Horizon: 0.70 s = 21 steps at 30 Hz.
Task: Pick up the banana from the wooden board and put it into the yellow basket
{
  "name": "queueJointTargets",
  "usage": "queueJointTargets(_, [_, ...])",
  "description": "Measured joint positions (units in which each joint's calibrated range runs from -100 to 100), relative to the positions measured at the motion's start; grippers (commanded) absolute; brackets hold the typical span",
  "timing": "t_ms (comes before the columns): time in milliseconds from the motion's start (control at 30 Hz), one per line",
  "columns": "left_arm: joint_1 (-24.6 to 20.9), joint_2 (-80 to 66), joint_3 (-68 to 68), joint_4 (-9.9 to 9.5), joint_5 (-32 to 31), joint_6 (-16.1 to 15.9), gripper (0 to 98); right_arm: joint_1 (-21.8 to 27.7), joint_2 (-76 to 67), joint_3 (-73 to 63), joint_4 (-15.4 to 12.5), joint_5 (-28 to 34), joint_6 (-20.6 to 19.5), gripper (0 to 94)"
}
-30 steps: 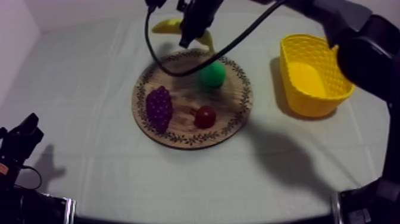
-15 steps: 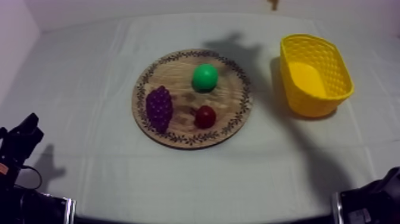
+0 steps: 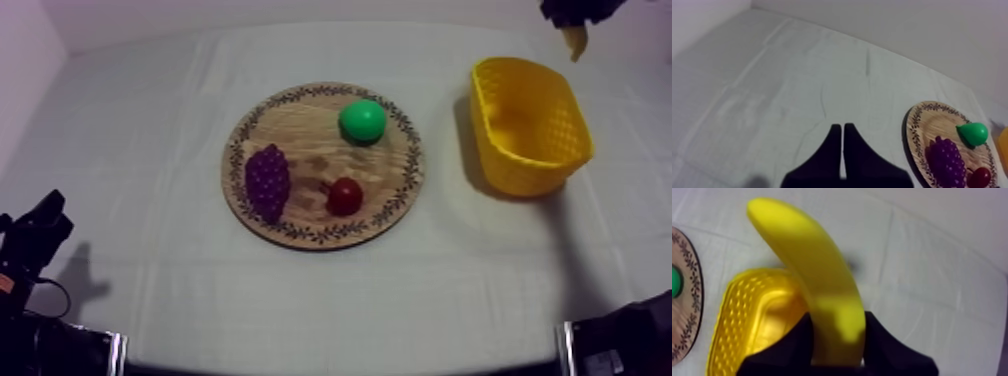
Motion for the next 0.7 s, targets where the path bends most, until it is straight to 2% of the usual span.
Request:
queueJointTargets(133, [0.0,0.0,0.0,0.0,0.0,0.0,0.1,-1.52,-1.6,7.42,0.49,-2.53,-1.86,22.8])
queueJointTargets(367, [0.0,0.0,0.0,0.0,0.0,0.0,0.1,-3.88,-2.96,17.08,1.7,-3.49,-4.66,22.9])
queueJointTargets(700, [0.0,0.0,0.0,0.0,0.0,0.0,0.1,-4.41,-3.35,19.84,2.71,-4.47,-6.15,23.2])
